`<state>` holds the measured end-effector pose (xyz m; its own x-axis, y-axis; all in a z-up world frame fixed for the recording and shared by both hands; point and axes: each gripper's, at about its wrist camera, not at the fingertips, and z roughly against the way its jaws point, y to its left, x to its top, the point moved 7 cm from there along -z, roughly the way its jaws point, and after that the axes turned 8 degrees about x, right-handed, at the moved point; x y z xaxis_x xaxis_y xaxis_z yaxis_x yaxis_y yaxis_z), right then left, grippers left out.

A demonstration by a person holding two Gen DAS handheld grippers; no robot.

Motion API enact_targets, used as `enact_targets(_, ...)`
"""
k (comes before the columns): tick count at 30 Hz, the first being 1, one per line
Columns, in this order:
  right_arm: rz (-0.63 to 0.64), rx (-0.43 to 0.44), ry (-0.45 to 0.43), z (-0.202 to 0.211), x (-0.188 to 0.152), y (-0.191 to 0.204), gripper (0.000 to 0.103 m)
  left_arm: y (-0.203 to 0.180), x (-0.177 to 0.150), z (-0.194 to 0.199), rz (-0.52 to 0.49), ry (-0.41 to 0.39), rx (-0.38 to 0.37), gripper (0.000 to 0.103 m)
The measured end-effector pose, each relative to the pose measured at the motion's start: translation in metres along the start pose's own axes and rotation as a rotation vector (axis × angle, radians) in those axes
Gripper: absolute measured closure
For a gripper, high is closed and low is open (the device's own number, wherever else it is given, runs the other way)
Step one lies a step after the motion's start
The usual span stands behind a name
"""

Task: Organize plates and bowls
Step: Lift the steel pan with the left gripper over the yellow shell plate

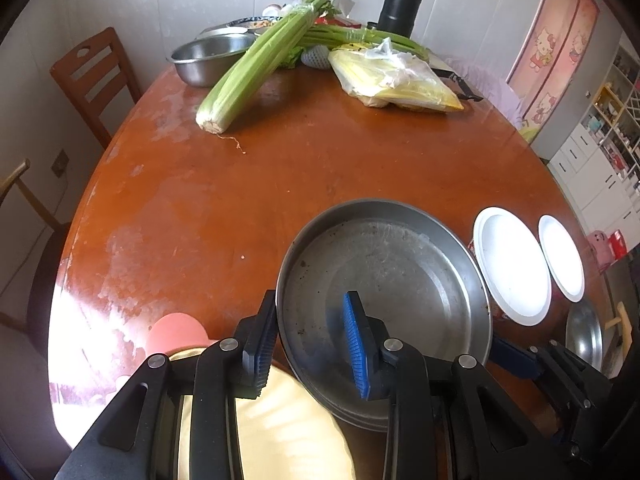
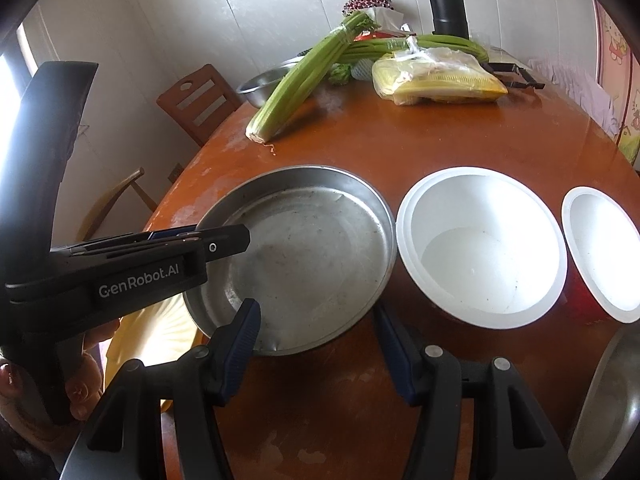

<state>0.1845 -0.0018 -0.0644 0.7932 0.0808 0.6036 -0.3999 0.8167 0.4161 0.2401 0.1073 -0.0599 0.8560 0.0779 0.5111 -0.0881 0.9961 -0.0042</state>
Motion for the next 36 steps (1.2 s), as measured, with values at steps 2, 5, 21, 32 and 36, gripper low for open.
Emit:
enact_targets(2,0.006,0.000,-0.006,0.003,-0.001,0.002,0.044,0.002,-0.002,0.005,0.006,-0.005,0.000,0.071)
enact_targets(5,0.016,0.001,-0.013,0.007,0.000,0.007,0.044,0.006,-0.004,0.011,0.014,-0.015,-0.003,0.071)
enact_targets(21,0.122,0.021,-0.059,0.032,-0.002,0.054,0.044,0.043,-0.024,0.066,0.072,-0.106,0.019,0.070)
enact_targets(32,0.221,0.056,-0.062,0.039,-0.004,0.100,0.044,0.083,-0.043,0.098,0.149,-0.168,0.041,0.070)
enact_targets(36,0.258,0.069,-0.049,0.033,-0.004,0.113,0.044,0.097,-0.053,0.100,0.187,-0.167,0.050,0.070)
